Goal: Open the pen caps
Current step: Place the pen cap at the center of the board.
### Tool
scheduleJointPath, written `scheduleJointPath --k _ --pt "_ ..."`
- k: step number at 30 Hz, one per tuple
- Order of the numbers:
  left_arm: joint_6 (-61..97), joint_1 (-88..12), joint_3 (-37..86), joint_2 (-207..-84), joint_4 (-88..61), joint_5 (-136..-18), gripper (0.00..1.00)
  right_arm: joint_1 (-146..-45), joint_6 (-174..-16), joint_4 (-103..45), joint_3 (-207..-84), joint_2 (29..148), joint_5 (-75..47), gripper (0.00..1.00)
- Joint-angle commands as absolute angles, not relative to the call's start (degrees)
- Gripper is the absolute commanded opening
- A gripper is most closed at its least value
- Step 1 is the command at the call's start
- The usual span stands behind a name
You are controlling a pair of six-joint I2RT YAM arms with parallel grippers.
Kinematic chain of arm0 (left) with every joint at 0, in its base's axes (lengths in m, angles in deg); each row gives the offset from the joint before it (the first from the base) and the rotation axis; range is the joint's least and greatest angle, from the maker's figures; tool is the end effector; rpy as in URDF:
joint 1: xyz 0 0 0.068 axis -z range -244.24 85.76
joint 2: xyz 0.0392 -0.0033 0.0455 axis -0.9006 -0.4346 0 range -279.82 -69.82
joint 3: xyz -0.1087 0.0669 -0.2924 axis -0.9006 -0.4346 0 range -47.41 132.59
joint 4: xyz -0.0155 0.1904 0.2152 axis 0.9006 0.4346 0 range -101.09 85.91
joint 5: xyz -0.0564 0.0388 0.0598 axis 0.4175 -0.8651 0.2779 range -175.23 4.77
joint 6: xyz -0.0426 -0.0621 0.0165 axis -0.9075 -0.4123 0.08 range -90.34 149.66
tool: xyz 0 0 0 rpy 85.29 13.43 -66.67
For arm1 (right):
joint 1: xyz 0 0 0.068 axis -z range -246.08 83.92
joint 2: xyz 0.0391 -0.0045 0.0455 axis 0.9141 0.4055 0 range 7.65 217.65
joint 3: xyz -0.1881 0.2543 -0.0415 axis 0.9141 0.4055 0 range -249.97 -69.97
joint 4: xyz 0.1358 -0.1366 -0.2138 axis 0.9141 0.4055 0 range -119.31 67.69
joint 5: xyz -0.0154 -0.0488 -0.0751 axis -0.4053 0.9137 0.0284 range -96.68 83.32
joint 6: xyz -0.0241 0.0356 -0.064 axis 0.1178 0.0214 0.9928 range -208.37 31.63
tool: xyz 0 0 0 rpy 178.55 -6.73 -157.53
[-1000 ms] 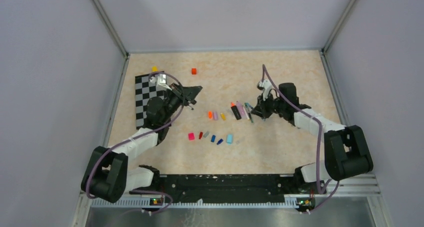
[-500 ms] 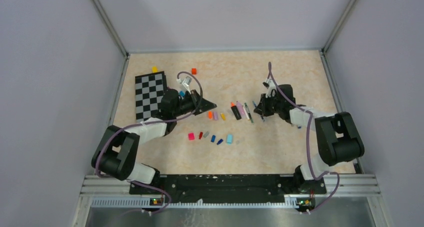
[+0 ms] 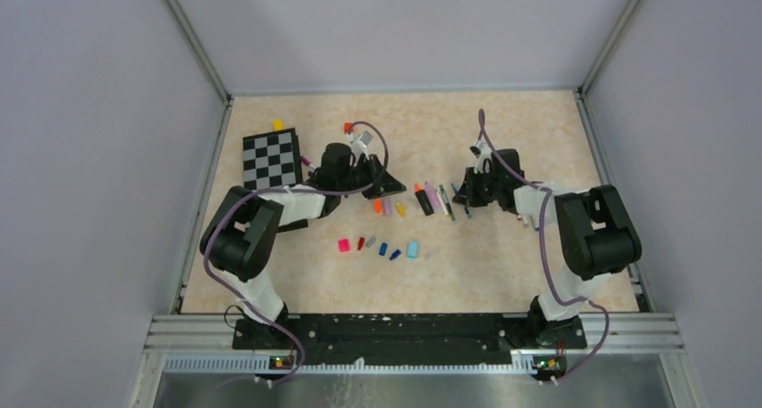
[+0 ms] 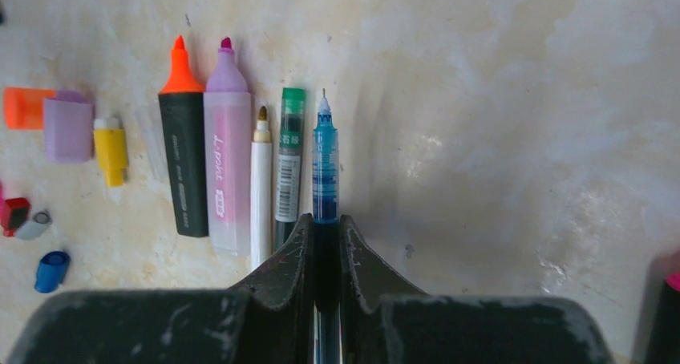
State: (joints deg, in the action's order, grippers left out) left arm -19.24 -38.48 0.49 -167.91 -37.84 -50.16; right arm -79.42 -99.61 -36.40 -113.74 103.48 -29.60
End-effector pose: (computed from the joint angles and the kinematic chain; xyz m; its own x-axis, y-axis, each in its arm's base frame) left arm 0.3454 -0.2086 0.1999 -0.8613 -0.2693 -0.4309 0.2759 0.4642 -0.8417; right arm 0.3461 0.1084 0.1501 -0.7682 0.0023 -0.6402 -0.3374 0.8484 0.4079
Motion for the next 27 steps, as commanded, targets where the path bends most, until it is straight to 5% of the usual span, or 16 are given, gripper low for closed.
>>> scheduleJointPath --k 1,10,27 --pt "-16.07 -38.5 8.57 -173.25 -30.22 -51.36 0.03 -79.26 -101.34 -36.31 -116.67 105.1 -30.5 0.07" --pt "-11.67 -38.5 22.23 -184.22 -13.96 -53.9 0.06 -79.33 -102.01 -36.09 -117.42 106.23 -31.09 0.09" --pt "-9.17 -38.53 31.0 -192.5 -6.82 -52.97 0.26 -79.29 -101.75 -34.6 -118.75 106.88 -32.26 0.13"
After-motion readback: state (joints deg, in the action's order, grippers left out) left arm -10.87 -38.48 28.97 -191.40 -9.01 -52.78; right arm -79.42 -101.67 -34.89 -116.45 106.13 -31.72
